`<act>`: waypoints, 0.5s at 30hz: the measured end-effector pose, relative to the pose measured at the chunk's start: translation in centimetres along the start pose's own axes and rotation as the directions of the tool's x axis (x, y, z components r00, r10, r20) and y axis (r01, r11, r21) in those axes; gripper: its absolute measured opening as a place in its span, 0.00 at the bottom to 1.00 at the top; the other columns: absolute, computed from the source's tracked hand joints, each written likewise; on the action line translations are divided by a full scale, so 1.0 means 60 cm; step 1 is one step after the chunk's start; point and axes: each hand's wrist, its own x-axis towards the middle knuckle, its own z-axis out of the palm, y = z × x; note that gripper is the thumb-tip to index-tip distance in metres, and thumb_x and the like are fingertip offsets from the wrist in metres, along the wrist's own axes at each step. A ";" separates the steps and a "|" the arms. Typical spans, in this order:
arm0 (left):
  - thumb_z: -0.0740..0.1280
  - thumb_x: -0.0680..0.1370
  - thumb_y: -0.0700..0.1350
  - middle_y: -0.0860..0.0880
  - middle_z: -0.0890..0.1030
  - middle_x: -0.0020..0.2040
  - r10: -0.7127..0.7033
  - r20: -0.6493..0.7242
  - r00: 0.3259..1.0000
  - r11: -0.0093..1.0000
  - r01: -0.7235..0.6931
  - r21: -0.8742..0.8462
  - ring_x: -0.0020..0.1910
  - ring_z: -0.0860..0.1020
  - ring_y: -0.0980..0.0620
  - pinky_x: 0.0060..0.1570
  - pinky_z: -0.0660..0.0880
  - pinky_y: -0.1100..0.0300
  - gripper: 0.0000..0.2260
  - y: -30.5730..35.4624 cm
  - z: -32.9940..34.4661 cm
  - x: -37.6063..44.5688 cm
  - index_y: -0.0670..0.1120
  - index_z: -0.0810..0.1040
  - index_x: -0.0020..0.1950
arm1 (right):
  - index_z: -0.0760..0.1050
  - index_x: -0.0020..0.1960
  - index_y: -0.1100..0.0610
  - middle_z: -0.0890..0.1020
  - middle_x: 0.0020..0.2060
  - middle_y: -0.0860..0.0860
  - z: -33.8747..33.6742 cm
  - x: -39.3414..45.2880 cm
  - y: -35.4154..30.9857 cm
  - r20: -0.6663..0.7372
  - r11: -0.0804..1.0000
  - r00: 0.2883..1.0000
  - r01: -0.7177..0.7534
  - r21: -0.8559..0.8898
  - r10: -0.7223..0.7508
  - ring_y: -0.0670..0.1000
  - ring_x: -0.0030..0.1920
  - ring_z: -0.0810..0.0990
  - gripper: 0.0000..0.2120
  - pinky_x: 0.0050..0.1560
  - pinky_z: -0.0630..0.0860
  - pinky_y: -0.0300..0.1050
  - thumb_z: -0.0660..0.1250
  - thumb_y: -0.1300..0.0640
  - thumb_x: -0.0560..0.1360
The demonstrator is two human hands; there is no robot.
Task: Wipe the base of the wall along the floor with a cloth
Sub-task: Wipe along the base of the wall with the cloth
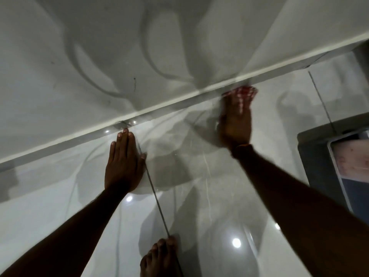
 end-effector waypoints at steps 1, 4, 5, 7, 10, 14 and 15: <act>0.55 0.85 0.55 0.37 0.54 0.86 -0.001 0.001 1.000 1.000 0.001 0.004 0.85 0.52 0.39 0.83 0.52 0.43 0.33 -0.006 -0.001 -0.002 0.36 0.54 0.85 | 0.67 0.80 0.63 0.59 0.82 0.69 0.007 -0.017 -0.047 -0.020 0.998 1.000 -0.005 0.069 0.006 0.73 0.83 0.53 0.28 0.84 0.54 0.65 0.59 0.64 0.80; 0.54 0.86 0.55 0.36 0.55 0.85 0.033 -0.007 0.999 0.999 -0.033 0.010 0.85 0.53 0.38 0.83 0.53 0.43 0.33 -0.016 0.000 -0.003 0.36 0.55 0.84 | 0.67 0.81 0.59 0.64 0.82 0.62 0.031 -0.069 -0.180 0.046 0.988 0.999 0.013 0.154 -0.020 0.66 0.84 0.57 0.27 0.84 0.58 0.62 0.58 0.61 0.82; 0.53 0.86 0.55 0.35 0.55 0.85 0.049 -0.015 0.999 0.999 -0.048 0.018 0.85 0.53 0.38 0.83 0.53 0.43 0.32 -0.017 0.002 -0.004 0.35 0.56 0.84 | 0.67 0.81 0.57 0.66 0.82 0.59 0.037 -0.087 -0.221 0.103 0.985 0.992 0.056 0.160 -0.073 0.65 0.84 0.58 0.27 0.83 0.58 0.62 0.58 0.60 0.82; 0.52 0.87 0.54 0.35 0.54 0.85 0.049 -0.014 0.999 0.999 -0.049 0.021 0.85 0.53 0.38 0.83 0.52 0.42 0.32 -0.017 0.005 -0.004 0.36 0.55 0.84 | 0.67 0.81 0.54 0.69 0.81 0.54 0.050 -0.118 -0.274 0.190 0.970 0.961 0.166 0.179 -0.200 0.64 0.84 0.59 0.30 0.83 0.59 0.62 0.59 0.61 0.79; 0.51 0.87 0.54 0.36 0.55 0.85 0.033 -0.002 0.999 0.999 -0.033 0.000 0.86 0.53 0.39 0.83 0.52 0.42 0.31 -0.016 0.006 -0.003 0.36 0.55 0.85 | 0.69 0.80 0.53 0.70 0.80 0.50 0.054 -0.124 -0.275 0.231 0.954 0.933 0.235 0.184 -0.275 0.63 0.83 0.61 0.32 0.83 0.60 0.60 0.55 0.62 0.76; 0.51 0.87 0.53 0.36 0.55 0.85 0.057 0.009 0.998 0.998 -0.057 0.005 0.85 0.53 0.38 0.83 0.53 0.42 0.30 -0.023 0.001 -0.002 0.36 0.55 0.84 | 0.69 0.81 0.52 0.70 0.81 0.50 0.050 -0.110 -0.262 0.179 0.978 0.973 0.112 0.176 -0.143 0.63 0.84 0.60 0.29 0.83 0.61 0.61 0.57 0.63 0.80; 0.52 0.87 0.53 0.35 0.56 0.85 0.067 0.009 0.998 0.998 -0.067 0.012 0.85 0.54 0.38 0.83 0.53 0.42 0.30 -0.025 0.001 -0.002 0.36 0.56 0.84 | 0.68 0.81 0.53 0.70 0.81 0.51 0.051 -0.112 -0.272 0.166 0.983 0.980 0.079 0.165 -0.107 0.64 0.83 0.60 0.30 0.83 0.61 0.62 0.59 0.64 0.79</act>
